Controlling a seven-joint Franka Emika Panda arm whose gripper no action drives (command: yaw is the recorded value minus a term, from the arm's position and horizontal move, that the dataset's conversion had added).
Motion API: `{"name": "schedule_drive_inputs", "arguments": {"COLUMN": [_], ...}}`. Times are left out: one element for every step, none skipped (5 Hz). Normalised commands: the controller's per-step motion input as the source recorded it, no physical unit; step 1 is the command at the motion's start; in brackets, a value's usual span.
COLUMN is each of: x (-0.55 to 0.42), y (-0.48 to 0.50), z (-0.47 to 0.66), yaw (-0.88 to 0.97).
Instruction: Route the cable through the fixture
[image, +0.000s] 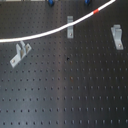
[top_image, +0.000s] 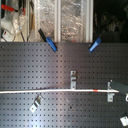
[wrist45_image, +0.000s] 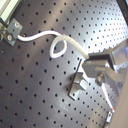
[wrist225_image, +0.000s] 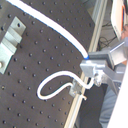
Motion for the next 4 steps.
{"name": "schedule_drive_inputs", "arguments": {"x": [0.003, -0.038, -0.181, -0.017], "y": [0.011, 0.086, 0.042, 0.002], "z": [0.0, 0.0, 0.07, 0.14], "yaw": [0.0, -0.02, -0.7, -1.0]}}
